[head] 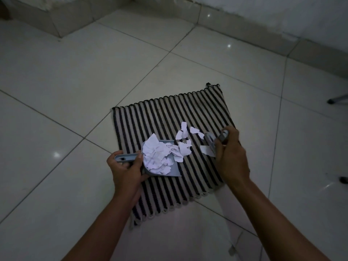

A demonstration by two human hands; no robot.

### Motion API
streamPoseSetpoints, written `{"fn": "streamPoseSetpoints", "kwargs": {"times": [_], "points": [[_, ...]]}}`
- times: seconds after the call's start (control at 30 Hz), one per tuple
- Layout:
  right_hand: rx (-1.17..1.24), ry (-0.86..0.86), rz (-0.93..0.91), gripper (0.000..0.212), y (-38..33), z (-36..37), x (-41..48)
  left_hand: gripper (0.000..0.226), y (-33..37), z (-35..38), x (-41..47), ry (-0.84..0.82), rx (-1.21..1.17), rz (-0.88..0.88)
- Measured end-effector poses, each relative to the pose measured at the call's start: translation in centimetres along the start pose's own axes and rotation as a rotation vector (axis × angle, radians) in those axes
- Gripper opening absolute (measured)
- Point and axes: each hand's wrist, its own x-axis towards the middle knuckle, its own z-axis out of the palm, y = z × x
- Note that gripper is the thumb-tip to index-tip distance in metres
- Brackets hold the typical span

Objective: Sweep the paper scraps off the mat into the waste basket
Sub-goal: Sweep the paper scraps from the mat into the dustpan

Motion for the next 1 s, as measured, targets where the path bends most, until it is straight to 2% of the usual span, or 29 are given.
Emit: {"fn": "streamPoseSetpoints", "kwargs": {"times": [0.17,0.27,0.33,0.5,0.67,0.8,1.0], "points": [[0.083,-0.011,-0.032,0.028,-1.6,0.7,-1.8,0.051,0.1,-0.4,-0.4,-0.001,-0.005,-0.012],[0.165,0.062,0.094,0.030,-1.6,-0.3,-1.5,0.051,0.1,-0.6,-0.3,0.006,-0.002,-0.015],[0.132,0.071,0.122,0.029,-1.6,-0.5,-1.8,0.051,0.0,-0.7,-0.3,0.013,-0.008,-0.018],[0.087,-0.084,0.028,0.025,-3.4,1.9,-5.1,0.051,-0.1,-0.7,-0.5,0.013,-0.023,-0.006],[0.207,-0.038,0.025,0.031,-3.9,2.2,-5.6,0.051,-0.1,-1.1,-0.3,0.028,-0.030,-0.006],[0.175,0.008,0.068,0.031,-3.1,1.2,-5.3,0.050,-0.1,-1.3,-0.5,0.025,-0.041,0.004],[0.166,-0.118,-0.025,0.030,-4.6,3.1,-7.7,0.052,-0.3,-1.3,-0.7,0.032,-0.050,-0.002]]}}
